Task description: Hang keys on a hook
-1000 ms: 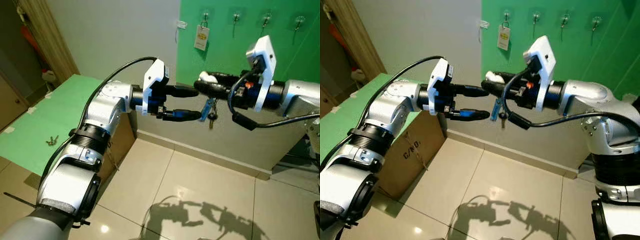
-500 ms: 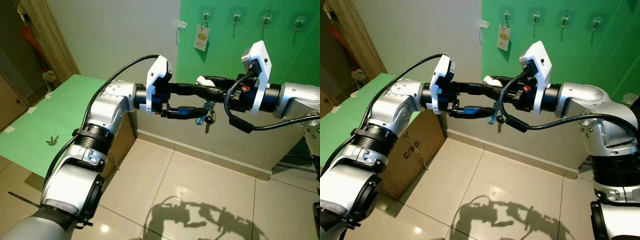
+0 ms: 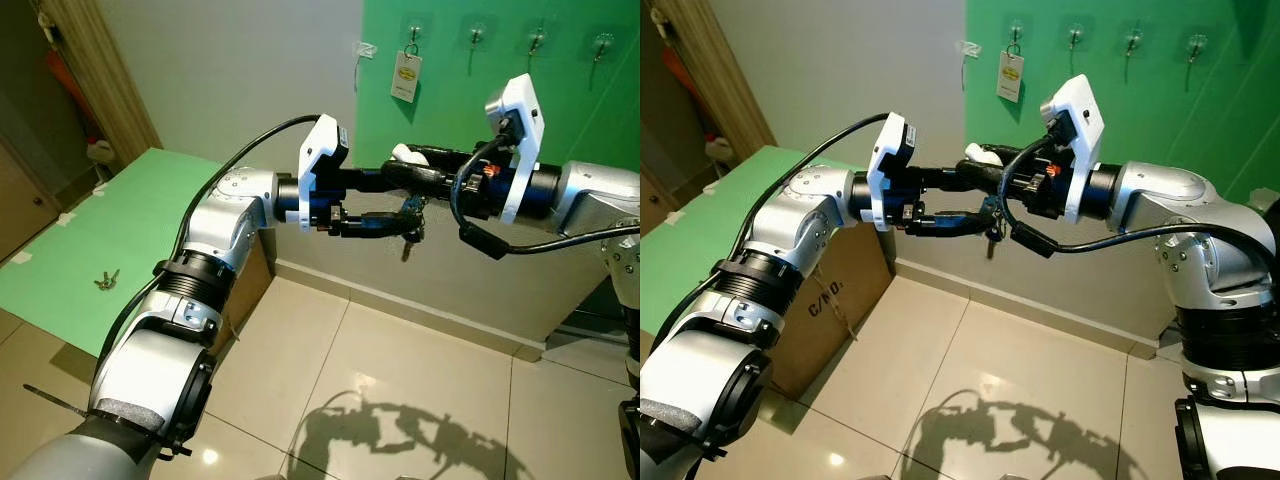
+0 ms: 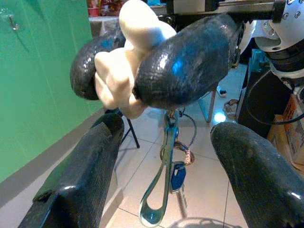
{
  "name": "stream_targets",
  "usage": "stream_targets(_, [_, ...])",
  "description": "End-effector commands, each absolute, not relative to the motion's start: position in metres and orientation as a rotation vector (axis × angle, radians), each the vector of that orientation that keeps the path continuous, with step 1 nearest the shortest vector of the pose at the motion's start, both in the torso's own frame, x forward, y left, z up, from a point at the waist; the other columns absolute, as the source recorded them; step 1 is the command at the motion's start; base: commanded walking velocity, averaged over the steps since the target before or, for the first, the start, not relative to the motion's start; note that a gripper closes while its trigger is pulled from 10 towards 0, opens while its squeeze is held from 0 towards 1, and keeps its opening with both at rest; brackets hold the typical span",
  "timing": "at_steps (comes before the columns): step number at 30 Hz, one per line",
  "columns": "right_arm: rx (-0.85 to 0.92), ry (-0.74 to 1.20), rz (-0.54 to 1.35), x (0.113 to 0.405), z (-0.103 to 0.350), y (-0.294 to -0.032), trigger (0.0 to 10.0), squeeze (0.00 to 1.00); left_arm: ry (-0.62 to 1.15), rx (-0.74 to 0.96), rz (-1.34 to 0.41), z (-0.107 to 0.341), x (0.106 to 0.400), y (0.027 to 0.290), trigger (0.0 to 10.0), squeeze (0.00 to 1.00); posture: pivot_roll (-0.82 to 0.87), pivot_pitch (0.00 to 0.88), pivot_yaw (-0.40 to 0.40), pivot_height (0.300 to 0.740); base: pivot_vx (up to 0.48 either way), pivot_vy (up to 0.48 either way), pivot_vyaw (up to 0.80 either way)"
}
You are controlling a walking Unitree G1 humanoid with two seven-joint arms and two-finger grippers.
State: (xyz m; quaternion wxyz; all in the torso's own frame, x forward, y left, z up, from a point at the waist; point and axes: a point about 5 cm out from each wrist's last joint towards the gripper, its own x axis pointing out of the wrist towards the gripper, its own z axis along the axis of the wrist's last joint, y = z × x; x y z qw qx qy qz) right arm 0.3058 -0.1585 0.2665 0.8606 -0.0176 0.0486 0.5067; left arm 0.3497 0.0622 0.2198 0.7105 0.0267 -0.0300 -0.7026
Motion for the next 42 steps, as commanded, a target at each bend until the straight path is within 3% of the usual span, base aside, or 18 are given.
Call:
stream_targets(1, [-0.037, 0.057, 1.080, 0.304, 0.279, -0.156, 0.0, 0.00, -0.089, 0.066, -1.544, 0.226, 0.353, 0.064, 8.7, 0.00, -0.26, 0.000, 0.081, 0.740, 0.000, 0.000, 0.00])
stream_targets(4, [-0.034, 0.053, 1.077, 0.304, 0.280, -0.156, 0.0, 0.00, -0.093, 0.065, -1.545, 0.227, 0.353, 0.063, 6.4, 0.00, -0.26, 0.000, 0.083, 0.740, 0.000, 0.000, 0.00])
stream_targets(6, [-0.036, 0.054, 1.075, 0.304, 0.280, -0.156, 0.0, 0.00, -0.102, 0.063, -1.545, 0.229, 0.353, 0.063, 6.9, 0.00, -0.26, 0.000, 0.083, 0.740, 0.000, 0.000, 0.00])
stream_targets(9, [-0.043, 0.059, 1.068, 0.304, 0.279, -0.158, 0.0, 0.00, -0.116, 0.059, -1.541, 0.232, 0.353, 0.063, 10.0, 0.00, -0.26, 0.000, 0.081, 0.740, 0.000, 0.000, 0.00])
stream_targets(18, [-0.051, 0.073, 1.062, 0.305, 0.275, -0.160, 0.0, 0.00, -0.137, 0.046, -1.536, 0.237, 0.354, 0.064, 10.0, 0.00, -0.26, 0.000, 0.078, 0.740, 0.000, 0.000, 0.00])
stream_targets(20, [-0.051, 0.072, 1.062, 0.305, 0.275, -0.160, 0.0, 0.00, -0.127, 0.043, -1.536, 0.235, 0.354, 0.064, 7.5, 0.00, -0.26, 0.000, 0.078, 0.740, 0.000, 0.000, 0.00])
stream_targets(21, [-0.050, 0.072, 1.062, 0.305, 0.275, -0.159, 0.0, 0.00, -0.120, 0.043, -1.534, 0.233, 0.354, 0.064, 4.6, 0.00, -0.26, 0.000, 0.078, 0.740, 0.000, 0.000, 0.00])
stream_targets(22, [-0.050, 0.071, 1.063, 0.305, 0.275, -0.159, 0.0, 0.00, -0.116, 0.044, -1.532, 0.232, 0.355, 0.064, 4.6, 0.00, -0.26, 0.000, 0.078, 0.740, 0.000, 0.000, 0.00])
stream_targets(24, [-0.048, 0.067, 1.067, 0.304, 0.276, -0.158, 0.0, 0.00, -0.111, 0.075, -1.500, 0.228, 0.356, 0.062, 1.2, 0.00, -0.26, 0.000, 0.078, 0.740, 0.000, 0.000, 0.00])
stream_targets(31, [-0.062, 0.063, 1.089, 0.300, 0.277, -0.152, 0.0, 0.00, -0.114, 0.051, -1.510, 0.229, 0.355, 0.058, 1.1, 0.00, -0.26, 0.000, 0.077, 0.740, 0.000, 0.000, 0.00])
stream_targets(32, [-0.061, 0.063, 1.093, 0.300, 0.277, -0.151, 0.0, 0.00, -0.116, 0.051, -1.512, 0.229, 0.355, 0.057, 0.2, 0.00, -0.26, 0.000, 0.077, 0.740, 0.000, 0.000, 0.00])
stream_targets(33, [-0.059, 0.064, 1.098, 0.299, 0.276, -0.149, 0.0, 0.00, -0.120, 0.051, -1.514, 0.230, 0.355, 0.056, 1.6, 0.00, -0.26, 0.000, 0.078, 0.740, 0.000, 0.000, 0.00])
stream_targets(34, [-0.059, 0.064, 1.098, 0.299, 0.276, -0.149, 0.0, 0.00, -0.120, 0.051, -1.514, 0.230, 0.355, 0.056, 1.6, 0.00, -0.26, 0.000, 0.078, 0.740, 0.000, 0.000, 0.00])
stream_targets(35, [-0.059, 0.064, 1.099, 0.298, 0.276, -0.149, 0.0, 0.00, -0.121, 0.052, -1.515, 0.230, 0.355, 0.056, 4.0, 0.00, -0.26, 0.000, 0.078, 0.740, 0.000, 0.000, 0.00])
stream_targets(36, [-0.059, 0.062, 1.103, 0.298, 0.276, -0.148, 0.0, 0.00, -0.124, 0.052, -1.516, 0.231, 0.355, 0.055, 4.9, 0.00, -0.26, 0.000, 0.079, 0.740, 0.000, 0.000, 0.00])
stream_targets(37, [-0.059, 0.061, 1.106, 0.297, 0.277, -0.147, 0.0, 0.00, -0.125, 0.053, -1.517, 0.231, 0.355, 0.055, 9.0, 0.00, -0.26, 0.000, 0.081, 0.740, 0.000, 0.000, 0.00])
stream_targets(38, [-0.060, 0.059, 1.110, 0.296, 0.277, -0.146, 0.0, 0.00, -0.128, 0.053, -1.517, 0.231, 0.355, 0.054, 10.0, 0.00, -0.26, 0.000, 0.081, 0.740, 0.000, 0.000, 0.00])
stream_targets(42, [-0.064, 0.061, 1.117, 0.295, 0.275, -0.144, 0.0, 0.00, -0.137, 0.049, -1.521, 0.233, 0.355, 0.053, 10.0, 0.00, -0.26, 0.000, 0.082, 0.740, 0.000, 0.000, 0.00])
